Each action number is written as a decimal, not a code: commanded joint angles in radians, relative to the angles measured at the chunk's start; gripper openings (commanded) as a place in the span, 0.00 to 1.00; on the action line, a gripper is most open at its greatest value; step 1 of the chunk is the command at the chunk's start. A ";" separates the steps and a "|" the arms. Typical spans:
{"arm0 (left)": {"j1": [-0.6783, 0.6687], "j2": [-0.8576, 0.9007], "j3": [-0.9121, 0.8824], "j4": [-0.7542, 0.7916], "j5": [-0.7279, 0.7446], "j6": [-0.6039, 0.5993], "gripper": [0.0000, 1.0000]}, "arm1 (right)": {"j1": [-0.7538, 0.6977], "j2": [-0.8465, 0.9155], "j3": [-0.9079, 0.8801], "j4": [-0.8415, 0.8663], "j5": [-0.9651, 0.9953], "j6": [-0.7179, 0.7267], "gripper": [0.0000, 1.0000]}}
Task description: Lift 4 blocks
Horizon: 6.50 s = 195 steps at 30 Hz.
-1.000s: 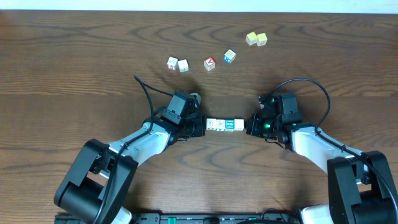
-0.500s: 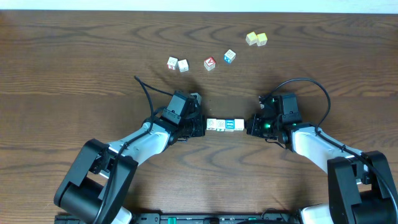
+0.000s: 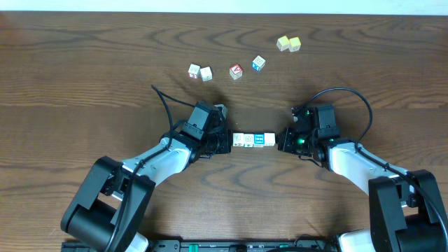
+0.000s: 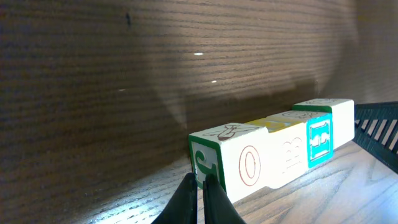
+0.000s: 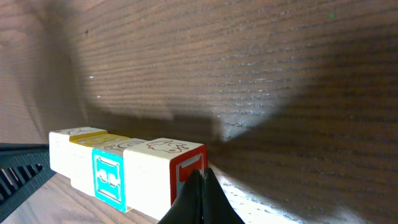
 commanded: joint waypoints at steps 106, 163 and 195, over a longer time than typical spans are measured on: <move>-0.005 -0.045 -0.008 0.013 0.071 0.024 0.07 | -0.002 -0.008 0.009 0.027 -0.150 -0.036 0.01; -0.005 -0.129 -0.008 -0.026 0.116 0.021 0.07 | 0.035 -0.080 0.050 -0.011 -0.194 -0.029 0.01; -0.005 -0.230 -0.008 -0.079 0.119 0.016 0.07 | 0.076 -0.196 0.055 -0.056 -0.172 0.003 0.01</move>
